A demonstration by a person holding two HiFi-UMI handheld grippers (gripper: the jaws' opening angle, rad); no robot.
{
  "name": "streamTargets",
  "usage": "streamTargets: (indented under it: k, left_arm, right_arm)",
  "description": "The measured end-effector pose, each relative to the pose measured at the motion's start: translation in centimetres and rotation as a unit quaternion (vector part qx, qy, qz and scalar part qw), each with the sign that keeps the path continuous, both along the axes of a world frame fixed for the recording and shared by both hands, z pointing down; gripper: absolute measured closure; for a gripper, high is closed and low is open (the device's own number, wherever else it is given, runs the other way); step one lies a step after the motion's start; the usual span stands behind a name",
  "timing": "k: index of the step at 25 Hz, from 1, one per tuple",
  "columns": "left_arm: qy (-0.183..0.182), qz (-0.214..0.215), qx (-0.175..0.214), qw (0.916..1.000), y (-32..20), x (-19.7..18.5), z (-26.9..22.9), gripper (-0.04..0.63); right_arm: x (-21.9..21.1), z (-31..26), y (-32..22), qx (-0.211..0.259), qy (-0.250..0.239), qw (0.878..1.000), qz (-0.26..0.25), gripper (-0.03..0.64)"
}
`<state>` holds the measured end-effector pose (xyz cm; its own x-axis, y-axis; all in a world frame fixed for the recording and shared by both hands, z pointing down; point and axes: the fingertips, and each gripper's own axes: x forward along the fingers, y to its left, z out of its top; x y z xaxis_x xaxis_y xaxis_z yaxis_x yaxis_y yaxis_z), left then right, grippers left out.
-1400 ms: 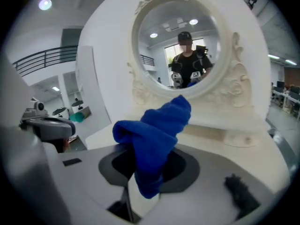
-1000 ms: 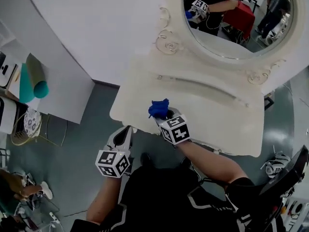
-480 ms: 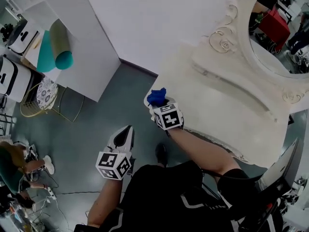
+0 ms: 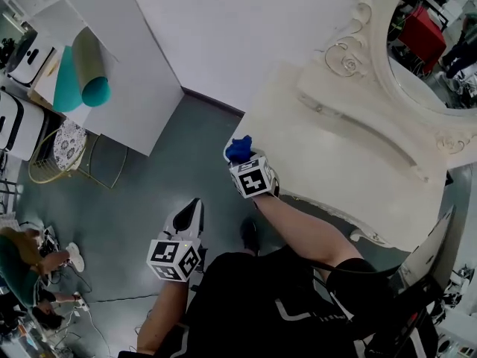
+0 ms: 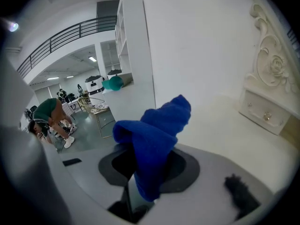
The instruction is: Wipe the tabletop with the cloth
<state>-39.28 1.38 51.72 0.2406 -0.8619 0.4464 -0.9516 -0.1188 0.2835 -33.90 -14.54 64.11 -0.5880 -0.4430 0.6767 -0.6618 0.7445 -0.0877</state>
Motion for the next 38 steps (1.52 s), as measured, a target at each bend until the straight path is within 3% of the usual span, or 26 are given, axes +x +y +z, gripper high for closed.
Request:
streamTargets:
  k: [18, 32, 38]
  left_arm:
    - [-0.003, 0.121, 0.025, 0.9924, -3.5, 12.4, -1.5, 0.586]
    - [0.004, 0.193, 0.035, 0.9805, -4.8, 21.5, -2.8, 0.586]
    - [0.013, 0.233, 0.044, 0.9714, -5.7, 26.6, -3.6, 0.586]
  right_arm:
    - [13.8, 0.1, 3.5, -0.008, 0.008, 0.998, 0.066, 0.492]
    - [24.6, 0.2, 6.0, -0.02, 0.024, 0.993, 0.116, 0.492]
    - [29.9, 0.1, 6.8, -0.023, 0.028, 0.988, 0.151, 0.492]
